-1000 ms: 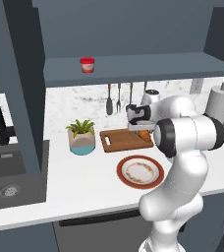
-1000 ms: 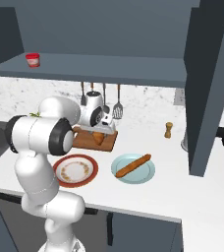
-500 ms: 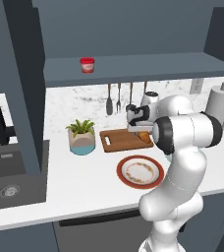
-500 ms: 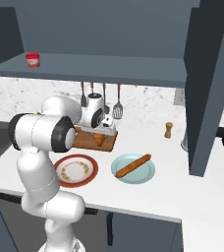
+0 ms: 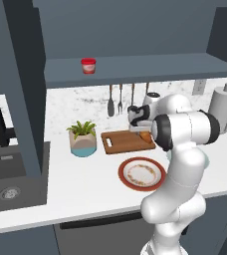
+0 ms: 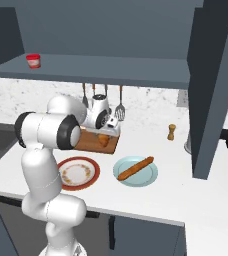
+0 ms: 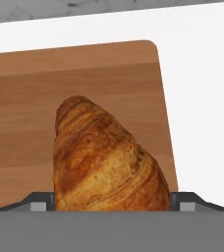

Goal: From the different types of pastries on the counter, select a croissant and place it on the cutting board. Then retrieve a jar of jam from the cabinet and place it alongside the croissant on the cutting board.

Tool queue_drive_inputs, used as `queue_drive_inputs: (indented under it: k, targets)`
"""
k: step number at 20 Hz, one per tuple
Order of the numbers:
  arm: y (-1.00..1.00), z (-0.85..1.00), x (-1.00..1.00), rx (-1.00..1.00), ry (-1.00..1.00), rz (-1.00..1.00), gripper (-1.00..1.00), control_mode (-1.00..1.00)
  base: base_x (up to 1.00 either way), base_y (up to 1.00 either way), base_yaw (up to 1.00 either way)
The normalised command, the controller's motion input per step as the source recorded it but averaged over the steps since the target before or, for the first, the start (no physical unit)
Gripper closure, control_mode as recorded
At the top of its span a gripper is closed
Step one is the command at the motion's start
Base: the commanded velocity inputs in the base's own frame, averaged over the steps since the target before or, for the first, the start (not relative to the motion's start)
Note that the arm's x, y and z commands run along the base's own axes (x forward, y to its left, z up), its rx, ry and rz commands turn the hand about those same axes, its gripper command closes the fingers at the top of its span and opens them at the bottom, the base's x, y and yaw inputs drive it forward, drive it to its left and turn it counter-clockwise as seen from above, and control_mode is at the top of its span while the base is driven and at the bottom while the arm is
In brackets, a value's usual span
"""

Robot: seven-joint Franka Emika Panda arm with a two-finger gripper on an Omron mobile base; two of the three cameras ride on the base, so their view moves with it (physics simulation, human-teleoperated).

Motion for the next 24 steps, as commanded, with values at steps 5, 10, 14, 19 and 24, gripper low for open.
queue_drive_inputs:
  k: [5, 10, 14, 19, 24]
  targets:
    - [-0.02, -0.16, 0.19, 0.0, 0.0, 0.0, 1.0, -1.0, 0.0, 0.0, 0.0]
    - [0.0, -0.15, 0.14, 0.0, 0.0, 0.0, 1.0, -1.0, 0.0, 0.0, 0.0]
    - [0.0, 0.0, 0.0, 0.0, 0.0, 0.0, 1.0, -1.0, 0.0, 0.0, 0.0]
    - [0.06, -0.04, 0.0, 0.04, 0.0, 0.0, -1.0, -1.0, 0.0, 0.0, 0.0]
    - [0.01, 0.0, 0.0, 0.02, 0.0, 0.0, -1.0, -1.0, 0.0, 0.0, 0.0]
